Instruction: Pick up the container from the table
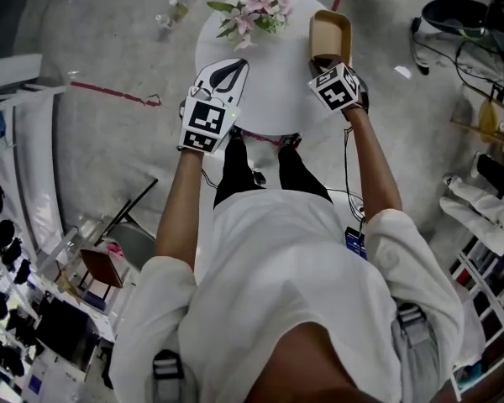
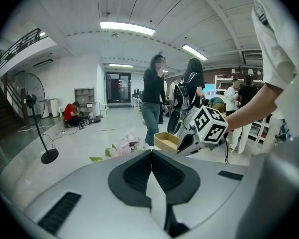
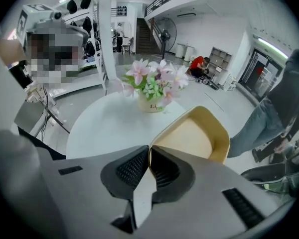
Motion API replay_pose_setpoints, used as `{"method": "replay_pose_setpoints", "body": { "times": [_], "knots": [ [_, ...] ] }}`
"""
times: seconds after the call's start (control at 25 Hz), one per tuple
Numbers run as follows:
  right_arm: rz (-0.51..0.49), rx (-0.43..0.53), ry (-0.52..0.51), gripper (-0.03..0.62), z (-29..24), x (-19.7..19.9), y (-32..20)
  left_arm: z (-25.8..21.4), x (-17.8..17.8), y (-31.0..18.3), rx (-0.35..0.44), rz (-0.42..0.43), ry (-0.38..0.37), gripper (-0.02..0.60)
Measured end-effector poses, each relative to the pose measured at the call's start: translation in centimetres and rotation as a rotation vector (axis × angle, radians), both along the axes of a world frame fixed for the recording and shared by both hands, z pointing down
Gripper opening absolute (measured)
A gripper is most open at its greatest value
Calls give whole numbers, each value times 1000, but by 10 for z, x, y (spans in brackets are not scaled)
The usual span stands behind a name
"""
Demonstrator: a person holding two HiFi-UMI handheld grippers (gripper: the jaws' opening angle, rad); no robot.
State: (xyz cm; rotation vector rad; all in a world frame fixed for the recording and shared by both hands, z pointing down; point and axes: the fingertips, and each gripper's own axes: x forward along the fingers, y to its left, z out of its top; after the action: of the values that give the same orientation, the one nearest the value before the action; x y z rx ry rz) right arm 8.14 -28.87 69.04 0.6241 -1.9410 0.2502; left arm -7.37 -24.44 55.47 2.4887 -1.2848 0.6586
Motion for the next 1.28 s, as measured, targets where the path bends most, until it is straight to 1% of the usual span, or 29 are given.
{"method": "replay_pose_setpoints", "body": {
  "times": [0.24, 0.4, 0.64, 0.8, 0.92, 1.04, 1.2, 1.28],
  "knots": [
    [85, 155, -88, 31, -89, 21, -7, -68, 25, -25, 135, 57, 20, 17],
    [144, 278, -181, 31, -153, 26, -15, -110, 38, -45, 222, 88, 49, 16],
    [186, 493, -253, 31, -257, 39, -22, -185, 60, -59, 356, 132, 106, 15],
    [221, 614, -310, 31, -315, 49, -27, -222, 78, -66, 444, 175, 118, 17],
    [242, 678, -364, 31, -348, 58, -18, -247, 87, -63, 498, 199, 123, 15],
    [259, 721, -417, 31, -375, 63, -10, -268, 88, -59, 544, 203, 122, 17],
    [264, 775, -475, 30, -404, 71, -4, -288, 90, -54, 592, 209, 133, 16],
    [265, 793, -489, 29, -413, 73, -1, -293, 90, -52, 610, 207, 139, 16]
  ]
}}
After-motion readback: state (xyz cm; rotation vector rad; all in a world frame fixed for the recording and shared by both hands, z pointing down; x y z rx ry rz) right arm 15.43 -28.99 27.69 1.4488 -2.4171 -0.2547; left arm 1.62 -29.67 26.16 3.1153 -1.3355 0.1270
